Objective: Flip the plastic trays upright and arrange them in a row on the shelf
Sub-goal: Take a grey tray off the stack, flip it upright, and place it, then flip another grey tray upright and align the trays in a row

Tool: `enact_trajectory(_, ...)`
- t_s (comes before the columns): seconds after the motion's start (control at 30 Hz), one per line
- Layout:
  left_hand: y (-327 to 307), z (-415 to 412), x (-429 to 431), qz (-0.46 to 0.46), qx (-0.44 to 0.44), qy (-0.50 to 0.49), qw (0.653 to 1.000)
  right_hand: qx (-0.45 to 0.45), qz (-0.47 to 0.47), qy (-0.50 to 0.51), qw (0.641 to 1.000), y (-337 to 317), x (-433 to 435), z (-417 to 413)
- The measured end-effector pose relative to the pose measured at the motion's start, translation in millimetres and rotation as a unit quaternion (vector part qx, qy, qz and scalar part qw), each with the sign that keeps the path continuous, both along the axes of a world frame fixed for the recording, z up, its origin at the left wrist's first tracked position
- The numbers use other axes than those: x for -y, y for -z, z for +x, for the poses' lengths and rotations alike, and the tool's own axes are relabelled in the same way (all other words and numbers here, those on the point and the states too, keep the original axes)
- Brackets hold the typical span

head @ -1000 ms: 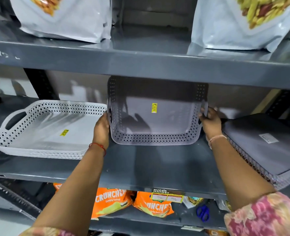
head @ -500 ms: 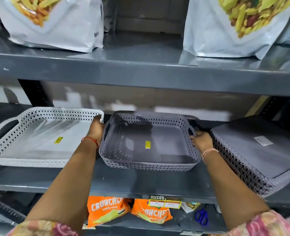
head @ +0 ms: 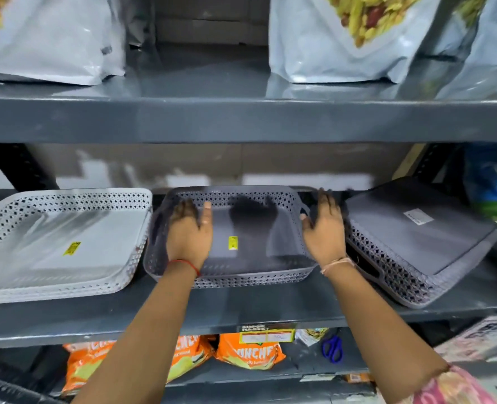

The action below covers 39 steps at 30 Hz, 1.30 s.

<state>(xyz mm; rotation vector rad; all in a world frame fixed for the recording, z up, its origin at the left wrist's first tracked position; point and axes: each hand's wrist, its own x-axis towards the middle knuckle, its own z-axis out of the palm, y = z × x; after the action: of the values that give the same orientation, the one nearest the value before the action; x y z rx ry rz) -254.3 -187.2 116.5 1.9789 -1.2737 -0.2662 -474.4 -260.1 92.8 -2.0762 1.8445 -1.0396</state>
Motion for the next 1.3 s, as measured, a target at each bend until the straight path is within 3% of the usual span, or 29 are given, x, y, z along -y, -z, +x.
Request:
enact_trajectory(0.1,7.2,-53.1,9.6,-0.015,0.001,0.079,0.997,-0.035,-0.094,-0.026,0.995,-10.9,-8.8,-23.7)
enact_trajectory(0.17,11.6,-96.1,15.1,-0.04,-0.014,0.111,0.993,-0.041,-0.108,-0.032,0.993,-14.6,-9.6,-57.2)
enact_trajectory(0.33,34.1,-210.1,18.9,-0.111,-0.098,0.145,0.978,-0.058,-0.083,-0.003,0.995,-9.3,-3.7,-168.2)
enact_trajectory(0.47,62.5,-302.2,5.1,-0.165,-0.128,0.17,0.963,-0.023,-0.037,0.066,0.997,7.7,17.2,-257.7)
enact_trajectory(0.7,97.5,-376.7,-11.1,-0.091,-0.291,0.041,0.952,0.156,0.107,0.184,0.965,18.9,64.3,-337.2)
enact_trajectory(0.8,102.5,-390.6,-7.1,-0.079,-0.313,0.021,0.946,0.319,0.145,0.188,0.918,25.6,84.2,-353.2)
enact_trajectory(0.87,103.8,-391.5,-5.5,-0.076,-0.326,0.018,0.942,0.434,0.126,0.181,0.874,28.6,89.5,-353.3)
enact_trajectory(0.93,102.5,-389.8,-5.0,-0.074,-0.342,0.015,0.937,0.494,0.085,0.188,0.845,29.7,90.4,-352.4)
enact_trajectory(1.1,76.7,-376.2,6.7,-0.17,-0.385,-0.03,0.907,0.557,0.013,0.136,0.819,25.5,87.8,-345.4)
enact_trajectory(1.3,20.9,-328.5,34.5,-0.317,-0.44,-0.063,0.838,0.585,-0.126,0.066,0.799,-35.2,85.8,-332.0)
